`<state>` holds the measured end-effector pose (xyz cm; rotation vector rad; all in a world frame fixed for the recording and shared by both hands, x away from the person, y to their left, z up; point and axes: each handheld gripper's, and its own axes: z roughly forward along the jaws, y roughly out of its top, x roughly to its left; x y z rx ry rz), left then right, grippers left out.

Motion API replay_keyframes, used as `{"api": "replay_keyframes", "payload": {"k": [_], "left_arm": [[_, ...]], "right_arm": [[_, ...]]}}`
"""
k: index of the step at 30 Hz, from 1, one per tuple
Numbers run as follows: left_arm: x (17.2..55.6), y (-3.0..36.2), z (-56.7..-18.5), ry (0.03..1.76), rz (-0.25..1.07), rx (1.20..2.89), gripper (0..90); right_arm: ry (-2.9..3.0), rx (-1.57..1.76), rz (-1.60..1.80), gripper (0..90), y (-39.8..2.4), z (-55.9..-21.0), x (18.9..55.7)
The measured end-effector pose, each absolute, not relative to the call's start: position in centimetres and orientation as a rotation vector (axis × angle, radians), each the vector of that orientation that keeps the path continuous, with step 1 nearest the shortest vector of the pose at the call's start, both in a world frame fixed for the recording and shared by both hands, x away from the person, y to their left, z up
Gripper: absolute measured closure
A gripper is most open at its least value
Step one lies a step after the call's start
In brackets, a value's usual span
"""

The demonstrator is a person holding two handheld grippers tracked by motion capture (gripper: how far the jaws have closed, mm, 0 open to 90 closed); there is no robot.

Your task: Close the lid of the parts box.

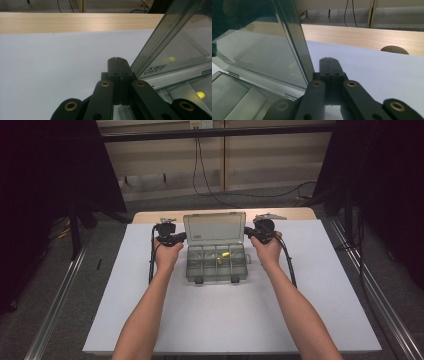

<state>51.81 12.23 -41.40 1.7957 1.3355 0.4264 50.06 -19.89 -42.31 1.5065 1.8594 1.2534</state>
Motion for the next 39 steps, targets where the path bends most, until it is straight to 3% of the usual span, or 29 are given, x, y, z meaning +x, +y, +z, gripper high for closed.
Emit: {"api": "replay_keyframes", "payload": {"k": [39], "left_arm": [[50.5,12.1,-41.3,1.374,0.435,1.779,90.0]], "right_arm": [[1.84,1.501,1.223,90.0,-19.4,-42.2,48.3]]}}
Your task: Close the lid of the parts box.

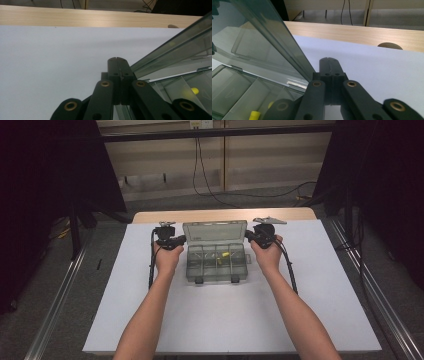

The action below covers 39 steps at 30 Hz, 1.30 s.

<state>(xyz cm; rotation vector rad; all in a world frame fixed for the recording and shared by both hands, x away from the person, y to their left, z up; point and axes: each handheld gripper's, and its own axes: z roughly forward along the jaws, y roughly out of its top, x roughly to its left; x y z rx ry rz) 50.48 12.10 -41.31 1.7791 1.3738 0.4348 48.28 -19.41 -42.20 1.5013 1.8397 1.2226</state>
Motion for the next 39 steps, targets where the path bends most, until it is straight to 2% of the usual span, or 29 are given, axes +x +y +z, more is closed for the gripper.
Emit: {"api": "replay_keyframes", "payload": {"k": [39], "left_arm": [[49.4,12.1,-40.5,1.38,0.44,1.757,90.0]], "right_arm": [[1.821,1.513,1.195,90.0,-19.1,-42.1,47.0]]}}
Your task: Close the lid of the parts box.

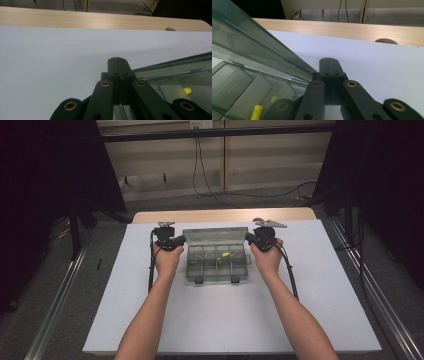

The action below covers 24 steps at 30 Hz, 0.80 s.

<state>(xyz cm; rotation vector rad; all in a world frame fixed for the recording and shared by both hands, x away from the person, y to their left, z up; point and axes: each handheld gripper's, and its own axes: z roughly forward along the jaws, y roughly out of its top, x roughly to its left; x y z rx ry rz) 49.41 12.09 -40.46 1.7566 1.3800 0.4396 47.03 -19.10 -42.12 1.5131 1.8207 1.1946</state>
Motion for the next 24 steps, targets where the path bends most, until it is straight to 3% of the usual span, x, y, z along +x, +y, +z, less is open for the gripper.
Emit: {"api": "replay_keyframes", "payload": {"k": [24], "left_arm": [[48.59,12.44,-40.87,1.378,0.406,1.752,90.0]], "right_arm": [[1.855,1.478,1.213,90.0,-19.33,-42.43,46.06]]}}
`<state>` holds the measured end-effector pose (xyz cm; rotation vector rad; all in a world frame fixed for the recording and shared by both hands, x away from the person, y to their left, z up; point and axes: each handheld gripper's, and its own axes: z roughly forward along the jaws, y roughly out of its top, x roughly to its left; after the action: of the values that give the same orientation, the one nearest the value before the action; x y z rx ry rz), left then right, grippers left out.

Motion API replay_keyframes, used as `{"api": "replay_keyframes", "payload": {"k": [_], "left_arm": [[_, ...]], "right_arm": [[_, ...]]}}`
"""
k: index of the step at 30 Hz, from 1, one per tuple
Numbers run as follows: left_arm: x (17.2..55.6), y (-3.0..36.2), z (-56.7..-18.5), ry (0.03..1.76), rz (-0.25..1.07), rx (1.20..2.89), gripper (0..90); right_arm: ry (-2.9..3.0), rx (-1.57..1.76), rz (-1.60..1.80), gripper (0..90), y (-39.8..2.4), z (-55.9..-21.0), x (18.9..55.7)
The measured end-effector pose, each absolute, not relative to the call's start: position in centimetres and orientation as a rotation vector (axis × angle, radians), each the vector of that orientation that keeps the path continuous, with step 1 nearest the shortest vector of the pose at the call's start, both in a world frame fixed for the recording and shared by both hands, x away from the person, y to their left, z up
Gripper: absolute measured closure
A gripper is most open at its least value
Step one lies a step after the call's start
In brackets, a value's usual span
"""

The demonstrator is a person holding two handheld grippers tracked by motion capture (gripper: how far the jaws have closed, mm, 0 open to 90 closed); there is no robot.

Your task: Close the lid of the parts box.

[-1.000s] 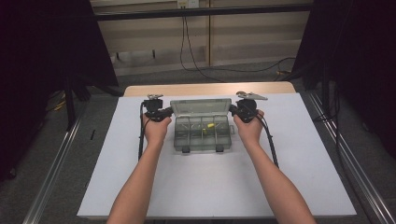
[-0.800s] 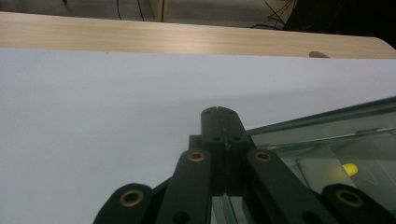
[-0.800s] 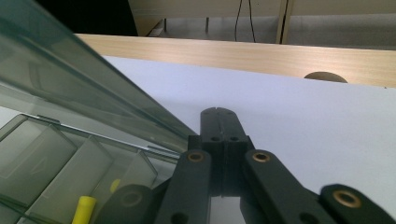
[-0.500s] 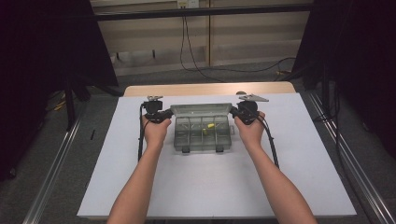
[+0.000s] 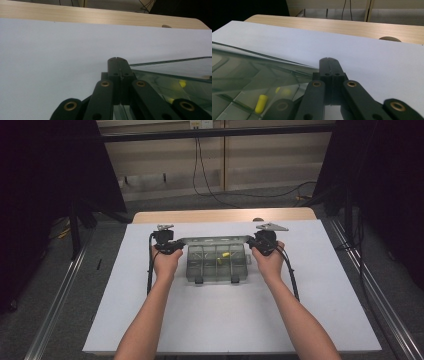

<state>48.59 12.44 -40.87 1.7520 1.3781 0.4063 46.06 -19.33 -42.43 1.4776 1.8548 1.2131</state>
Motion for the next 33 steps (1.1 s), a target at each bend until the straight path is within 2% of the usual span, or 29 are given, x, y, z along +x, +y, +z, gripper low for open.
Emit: {"api": "replay_keyframes", "payload": {"k": [33], "left_arm": [[48.03,12.76,-41.29,1.35,0.397,1.781,90.0]], "right_arm": [[1.866,1.462,1.226,90.0,-19.36,-42.88,45.35]]}}
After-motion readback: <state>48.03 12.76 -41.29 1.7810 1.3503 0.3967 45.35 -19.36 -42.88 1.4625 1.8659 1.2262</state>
